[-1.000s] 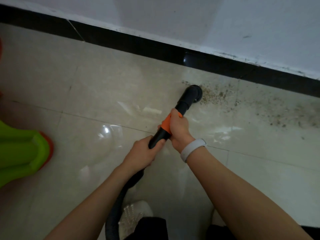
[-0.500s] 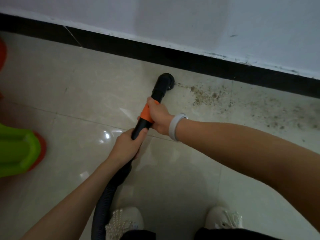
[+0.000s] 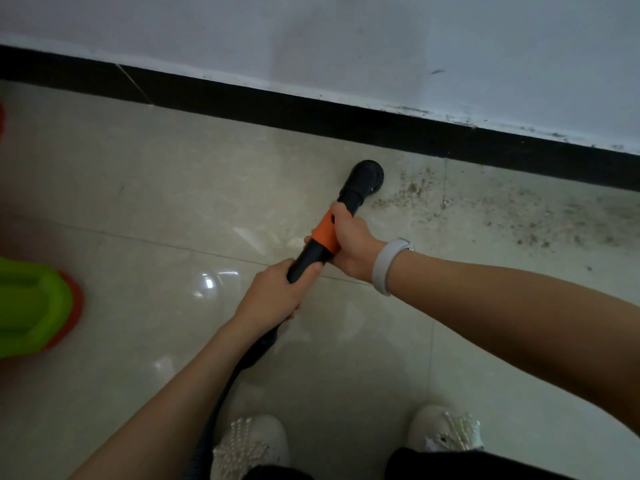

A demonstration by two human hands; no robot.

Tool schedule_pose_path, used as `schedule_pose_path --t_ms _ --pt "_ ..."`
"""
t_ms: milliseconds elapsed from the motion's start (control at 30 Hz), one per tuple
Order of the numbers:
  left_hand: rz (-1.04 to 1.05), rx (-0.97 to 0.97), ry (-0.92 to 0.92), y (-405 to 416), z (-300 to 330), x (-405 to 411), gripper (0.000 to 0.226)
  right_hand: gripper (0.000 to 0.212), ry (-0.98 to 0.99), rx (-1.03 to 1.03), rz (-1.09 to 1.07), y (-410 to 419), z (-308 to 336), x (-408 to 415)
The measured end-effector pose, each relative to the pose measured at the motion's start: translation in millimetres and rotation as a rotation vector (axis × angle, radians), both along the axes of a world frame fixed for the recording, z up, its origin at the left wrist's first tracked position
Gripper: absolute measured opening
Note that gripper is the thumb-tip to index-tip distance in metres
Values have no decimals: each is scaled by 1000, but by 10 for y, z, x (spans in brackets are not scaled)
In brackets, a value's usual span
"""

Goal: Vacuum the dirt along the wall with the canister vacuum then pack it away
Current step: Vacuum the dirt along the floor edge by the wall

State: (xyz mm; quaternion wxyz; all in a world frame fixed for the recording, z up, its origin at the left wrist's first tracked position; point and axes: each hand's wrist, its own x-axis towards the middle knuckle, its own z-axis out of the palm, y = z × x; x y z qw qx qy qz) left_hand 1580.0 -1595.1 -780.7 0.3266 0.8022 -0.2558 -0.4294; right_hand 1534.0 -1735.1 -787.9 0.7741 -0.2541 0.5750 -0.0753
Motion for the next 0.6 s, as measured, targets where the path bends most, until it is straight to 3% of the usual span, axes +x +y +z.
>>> schedule_pose_path --t_ms 267,500,600 --pt "238 54 -39 926 51 436 32 28 -56 43 244 838 41 662" --pt "510 82 -30 1818 67 495 35 50 -56 3 486 1814 -47 1241" --pt "568 88 -27 2072 51 470 36 46 -43 -37 567 2098 -97 1344"
